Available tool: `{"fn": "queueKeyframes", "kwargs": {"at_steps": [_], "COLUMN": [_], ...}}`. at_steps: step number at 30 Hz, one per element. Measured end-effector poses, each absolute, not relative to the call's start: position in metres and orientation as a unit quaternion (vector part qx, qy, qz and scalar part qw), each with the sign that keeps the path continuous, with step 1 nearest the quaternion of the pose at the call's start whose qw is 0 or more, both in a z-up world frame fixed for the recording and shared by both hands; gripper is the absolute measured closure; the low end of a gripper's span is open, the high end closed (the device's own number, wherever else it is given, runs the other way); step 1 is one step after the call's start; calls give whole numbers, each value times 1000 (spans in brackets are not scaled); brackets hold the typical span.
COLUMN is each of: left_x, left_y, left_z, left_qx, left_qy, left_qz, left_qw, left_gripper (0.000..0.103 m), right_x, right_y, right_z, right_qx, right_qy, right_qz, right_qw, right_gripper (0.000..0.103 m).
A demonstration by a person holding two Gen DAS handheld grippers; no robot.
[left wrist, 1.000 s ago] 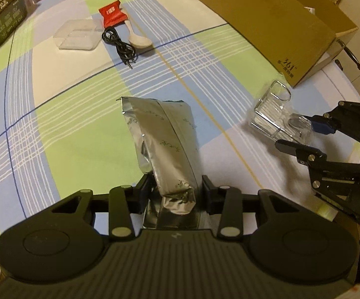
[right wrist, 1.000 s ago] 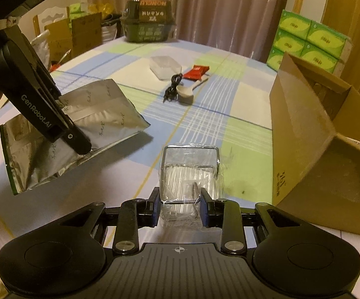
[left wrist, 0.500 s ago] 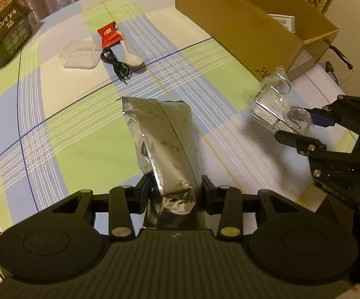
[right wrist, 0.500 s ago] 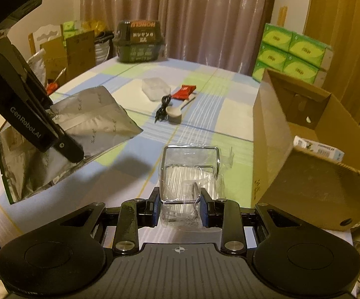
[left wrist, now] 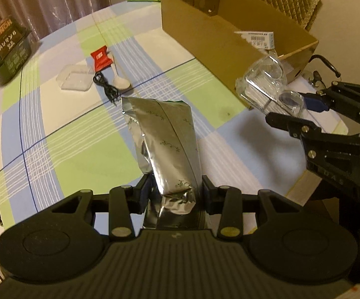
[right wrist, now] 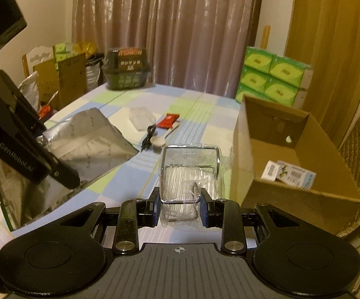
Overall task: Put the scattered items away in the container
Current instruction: 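Lift the foil bag and clear tray and carry them toward the cardboard box, then lower the foil bag and clear tray into the cardboard box, opening both tools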
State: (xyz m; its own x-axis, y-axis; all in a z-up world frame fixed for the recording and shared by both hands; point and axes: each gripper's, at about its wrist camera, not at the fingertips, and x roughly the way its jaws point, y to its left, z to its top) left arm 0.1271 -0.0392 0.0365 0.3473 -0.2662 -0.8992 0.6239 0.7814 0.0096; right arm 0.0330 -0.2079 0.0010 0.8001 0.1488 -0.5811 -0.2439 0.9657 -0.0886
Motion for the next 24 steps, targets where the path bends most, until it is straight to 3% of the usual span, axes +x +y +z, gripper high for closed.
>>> {"fn": "queueKeyframes", "kwargs": {"at_steps": [24], "left_x": [140], "left_y": [-146], "left_z": [85], "left_qx": [148], "left_qy": [451], "left_qz": [-336], "left_qw": [814], "left_gripper": [67], "right_x": [56], "right_y": [-297], "right_z": [53], "right_qx": [-67], "right_qy": [248], "right_qz": [31], "right_qw": [966], "right_gripper": [75]}}
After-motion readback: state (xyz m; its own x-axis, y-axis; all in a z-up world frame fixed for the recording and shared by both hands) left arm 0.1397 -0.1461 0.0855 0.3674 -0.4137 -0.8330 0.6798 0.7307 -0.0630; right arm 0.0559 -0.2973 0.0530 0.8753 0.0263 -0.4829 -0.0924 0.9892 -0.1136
